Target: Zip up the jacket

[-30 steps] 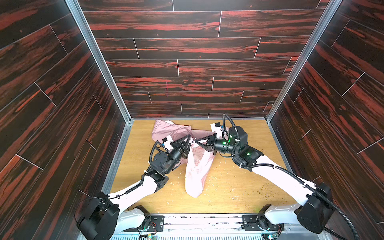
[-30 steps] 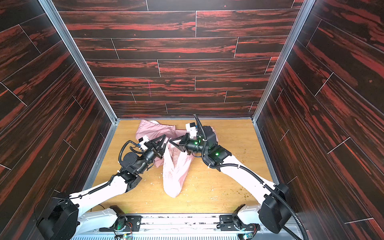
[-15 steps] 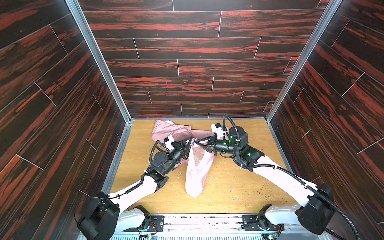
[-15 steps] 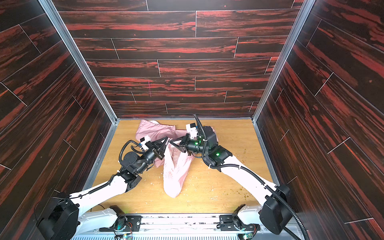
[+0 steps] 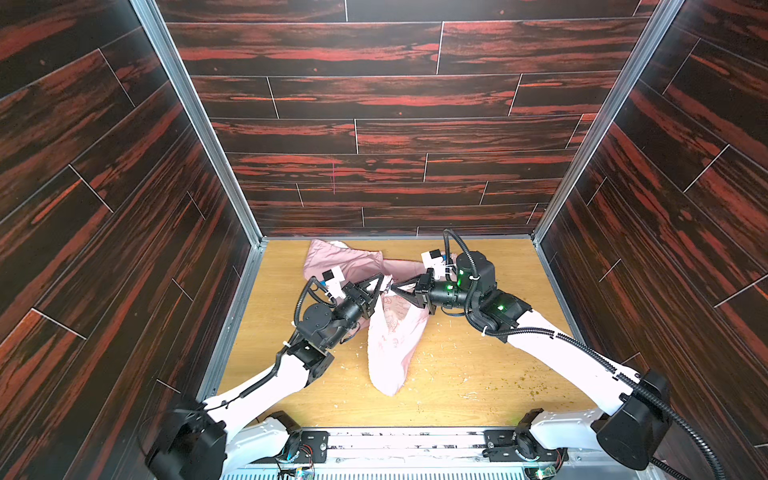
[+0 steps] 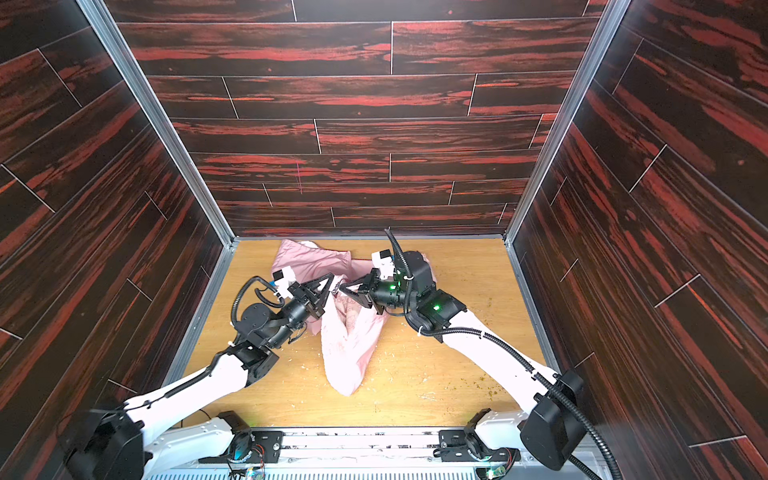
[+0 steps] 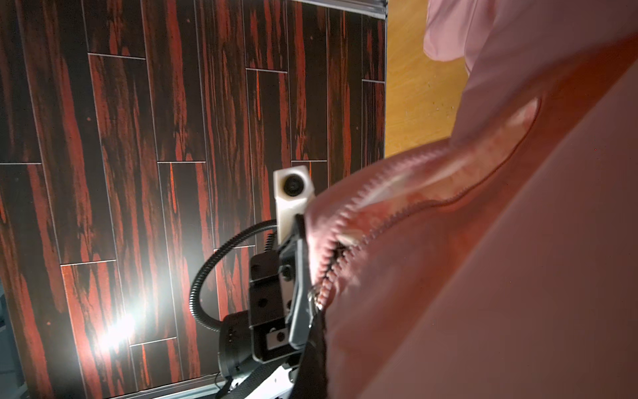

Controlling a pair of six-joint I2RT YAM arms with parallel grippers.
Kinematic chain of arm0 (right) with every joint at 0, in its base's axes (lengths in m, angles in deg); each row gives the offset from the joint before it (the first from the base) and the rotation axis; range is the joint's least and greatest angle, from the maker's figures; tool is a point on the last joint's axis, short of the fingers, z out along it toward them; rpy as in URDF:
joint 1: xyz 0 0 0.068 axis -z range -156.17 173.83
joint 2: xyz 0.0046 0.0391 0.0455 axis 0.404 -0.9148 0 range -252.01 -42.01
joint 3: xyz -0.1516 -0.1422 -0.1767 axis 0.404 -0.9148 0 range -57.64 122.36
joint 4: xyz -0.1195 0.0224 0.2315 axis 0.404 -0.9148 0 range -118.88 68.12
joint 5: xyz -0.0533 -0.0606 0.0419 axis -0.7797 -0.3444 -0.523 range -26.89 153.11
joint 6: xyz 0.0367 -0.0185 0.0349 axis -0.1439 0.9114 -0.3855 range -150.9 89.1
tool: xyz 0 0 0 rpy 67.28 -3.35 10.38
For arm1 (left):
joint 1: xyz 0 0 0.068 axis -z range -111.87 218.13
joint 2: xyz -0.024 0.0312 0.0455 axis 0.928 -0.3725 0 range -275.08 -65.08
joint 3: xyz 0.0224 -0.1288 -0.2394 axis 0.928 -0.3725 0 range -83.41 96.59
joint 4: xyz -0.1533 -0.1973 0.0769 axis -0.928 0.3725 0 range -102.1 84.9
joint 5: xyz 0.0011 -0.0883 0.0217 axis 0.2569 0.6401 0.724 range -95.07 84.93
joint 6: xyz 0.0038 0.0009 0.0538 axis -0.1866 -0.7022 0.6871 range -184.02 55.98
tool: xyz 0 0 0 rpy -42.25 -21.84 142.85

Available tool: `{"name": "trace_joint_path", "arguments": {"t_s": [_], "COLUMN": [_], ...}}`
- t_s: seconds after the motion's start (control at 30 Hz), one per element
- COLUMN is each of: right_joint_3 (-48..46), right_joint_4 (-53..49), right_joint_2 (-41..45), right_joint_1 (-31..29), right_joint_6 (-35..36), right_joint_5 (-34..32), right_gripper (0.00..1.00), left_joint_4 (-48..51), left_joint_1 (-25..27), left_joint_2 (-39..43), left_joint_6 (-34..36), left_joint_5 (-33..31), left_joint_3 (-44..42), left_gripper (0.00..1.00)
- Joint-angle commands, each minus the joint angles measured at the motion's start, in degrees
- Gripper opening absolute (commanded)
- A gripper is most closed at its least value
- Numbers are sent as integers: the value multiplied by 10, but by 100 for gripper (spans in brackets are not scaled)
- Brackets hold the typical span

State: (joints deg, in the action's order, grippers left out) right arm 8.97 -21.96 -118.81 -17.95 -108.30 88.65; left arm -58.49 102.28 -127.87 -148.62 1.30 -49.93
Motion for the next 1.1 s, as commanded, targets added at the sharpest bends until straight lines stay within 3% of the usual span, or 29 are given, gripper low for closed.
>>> {"name": "trace_joint_path", "arguments": {"t_s": [0.0, 0.17, 0.43, 0.57, 0.67, 0.8, 1.07], "right_joint_3": [13, 15, 18, 12, 9, 10, 8], "right_joint_4": [2, 29, 39, 36, 32, 24, 24], "right_joint_2": [10, 6, 0, -3, -3, -4, -7], "right_joint_1": [-3, -4, -4, -5, -4, -4, -5], "right_joint_6": [-35, -66, -73, -69, -63, -56, -55], "right_joint_5": [23, 31, 36, 35, 32, 32, 35], "right_gripper": [0, 0, 0, 0, 0, 0, 0], "left_joint_4": [56, 111, 132, 134, 138, 156, 158], "left_joint_1": [-3, -4, -3, -3, -3, -3, -3], "left_joint_2": [40, 79, 95, 89, 91, 100, 72], "left_joint_6": [79, 114, 100, 69, 49, 34, 7], "left_joint_5": [-23, -40, -60, -46, -36, -22, 39], "left_joint_3": [10, -1, -6, -3, -5, -5, 15], "left_gripper": [0, 0, 2, 35, 51, 58, 59]}}
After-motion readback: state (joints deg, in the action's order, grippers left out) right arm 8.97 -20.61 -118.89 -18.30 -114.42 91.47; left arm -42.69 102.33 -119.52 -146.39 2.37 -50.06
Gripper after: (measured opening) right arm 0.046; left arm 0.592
